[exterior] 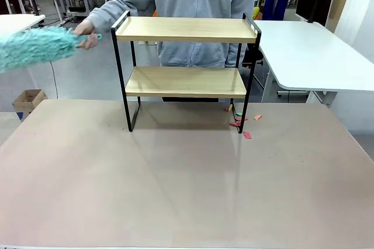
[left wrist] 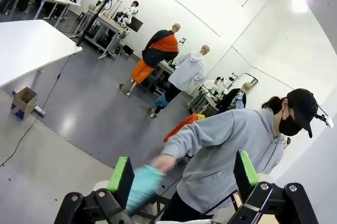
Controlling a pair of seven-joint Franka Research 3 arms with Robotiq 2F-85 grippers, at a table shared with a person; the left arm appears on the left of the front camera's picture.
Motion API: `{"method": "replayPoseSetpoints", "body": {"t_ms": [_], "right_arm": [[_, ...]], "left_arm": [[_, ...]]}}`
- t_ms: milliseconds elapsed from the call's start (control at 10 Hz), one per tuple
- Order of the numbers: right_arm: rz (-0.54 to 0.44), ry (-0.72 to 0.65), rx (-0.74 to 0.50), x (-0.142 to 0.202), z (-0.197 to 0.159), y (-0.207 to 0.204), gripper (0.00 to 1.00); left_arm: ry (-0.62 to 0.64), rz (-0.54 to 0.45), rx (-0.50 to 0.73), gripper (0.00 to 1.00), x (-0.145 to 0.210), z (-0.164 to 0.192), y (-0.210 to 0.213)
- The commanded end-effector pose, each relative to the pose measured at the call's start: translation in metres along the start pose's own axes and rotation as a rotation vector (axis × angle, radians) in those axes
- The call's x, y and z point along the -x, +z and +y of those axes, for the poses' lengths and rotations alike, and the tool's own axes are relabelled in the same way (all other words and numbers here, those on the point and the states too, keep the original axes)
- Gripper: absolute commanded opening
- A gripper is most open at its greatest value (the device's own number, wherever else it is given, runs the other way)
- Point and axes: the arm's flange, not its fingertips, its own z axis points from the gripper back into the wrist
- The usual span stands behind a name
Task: Clean the shelf.
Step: Hand the Duster back to the human.
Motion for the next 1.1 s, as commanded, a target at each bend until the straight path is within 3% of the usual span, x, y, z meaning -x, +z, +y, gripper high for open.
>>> {"method": "replayPoseSetpoints", "body": {"t_ms": [0,1000], "right_arm": [[-0.01,0.015,-0.004,-0.0012,0.0007,0.0014,1.0],[-0.01,0.015,-0.004,-0.0012,0.0007,0.0014,1.0]], "left_arm": [[-0.005,-0.009,-0.004,1.0,0.0005,-0.0007,0.0009],[-0.005,-0.009,-0.004,1.0,0.0005,-0.0007,0.0009]]}}
